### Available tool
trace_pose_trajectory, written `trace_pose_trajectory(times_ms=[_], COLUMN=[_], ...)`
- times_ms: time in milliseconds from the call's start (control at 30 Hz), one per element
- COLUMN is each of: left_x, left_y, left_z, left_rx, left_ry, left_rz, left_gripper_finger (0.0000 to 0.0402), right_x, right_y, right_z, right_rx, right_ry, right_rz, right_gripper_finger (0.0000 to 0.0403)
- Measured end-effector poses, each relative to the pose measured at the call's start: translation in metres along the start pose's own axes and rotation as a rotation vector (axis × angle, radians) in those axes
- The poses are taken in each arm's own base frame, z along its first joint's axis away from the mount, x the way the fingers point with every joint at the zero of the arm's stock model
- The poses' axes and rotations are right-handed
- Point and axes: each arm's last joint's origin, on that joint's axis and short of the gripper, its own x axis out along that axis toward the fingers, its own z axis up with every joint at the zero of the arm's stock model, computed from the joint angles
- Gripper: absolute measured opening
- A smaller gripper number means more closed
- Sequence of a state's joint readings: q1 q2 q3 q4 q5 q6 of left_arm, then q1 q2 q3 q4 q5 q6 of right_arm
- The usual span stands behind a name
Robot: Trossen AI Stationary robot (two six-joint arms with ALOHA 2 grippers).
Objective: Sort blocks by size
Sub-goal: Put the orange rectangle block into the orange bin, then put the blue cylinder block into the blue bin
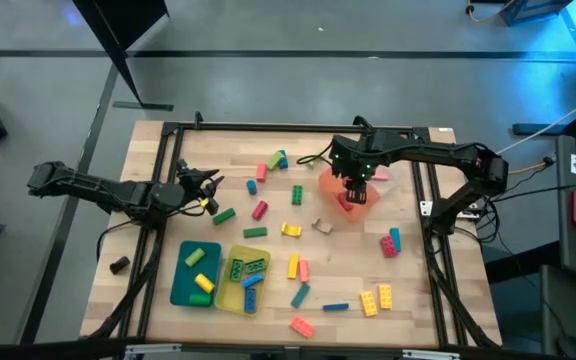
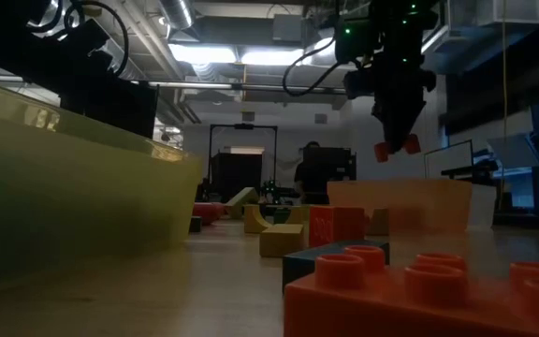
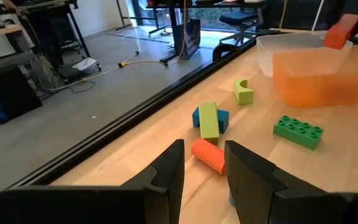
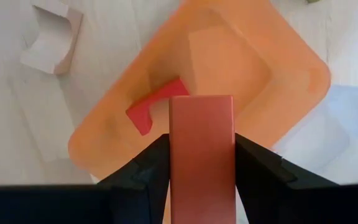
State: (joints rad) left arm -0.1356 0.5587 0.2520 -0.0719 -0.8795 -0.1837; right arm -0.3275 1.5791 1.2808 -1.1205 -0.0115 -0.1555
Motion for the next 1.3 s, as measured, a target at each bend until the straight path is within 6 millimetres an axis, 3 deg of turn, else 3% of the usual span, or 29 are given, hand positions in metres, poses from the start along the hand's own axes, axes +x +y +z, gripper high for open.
trace_pose_trajectory(times_ms=[167, 567, 967, 1167, 1300], left_x=[0.000, 0.000, 0.000, 0.000, 0.000], left_y=[0.000, 0.000, -0.001, -0.005, -0.006], left_z=[0.000, 0.000, 0.000, -0.001, -0.001], left_rx=[0.000, -0.082, -0.119, -0.151, -0.219], left_ry=[0.000, 0.000, 0.005, 0.042, 0.057], left_rz=[0.000, -0.008, -0.025, -0.162, -0.178], left_gripper_finger=[0.0100, 0.0100, 0.0100, 0.0101, 0.0128], right_x=[0.000, 0.000, -0.006, -0.010, -0.012], right_y=[0.002, 0.000, -0.001, -0.002, -0.002], right_z=[0.000, 0.005, 0.033, 0.043, 0.046], right_rx=[0.046, 0.051, 0.098, 0.087, 0.079], right_ry=[-0.003, -0.053, -0.359, -0.468, -0.508], right_rz=[0.060, 0.019, 0.114, 0.103, 0.115], right_gripper_finger=[0.0164, 0.0249, 0.0253, 0.0253, 0.0253])
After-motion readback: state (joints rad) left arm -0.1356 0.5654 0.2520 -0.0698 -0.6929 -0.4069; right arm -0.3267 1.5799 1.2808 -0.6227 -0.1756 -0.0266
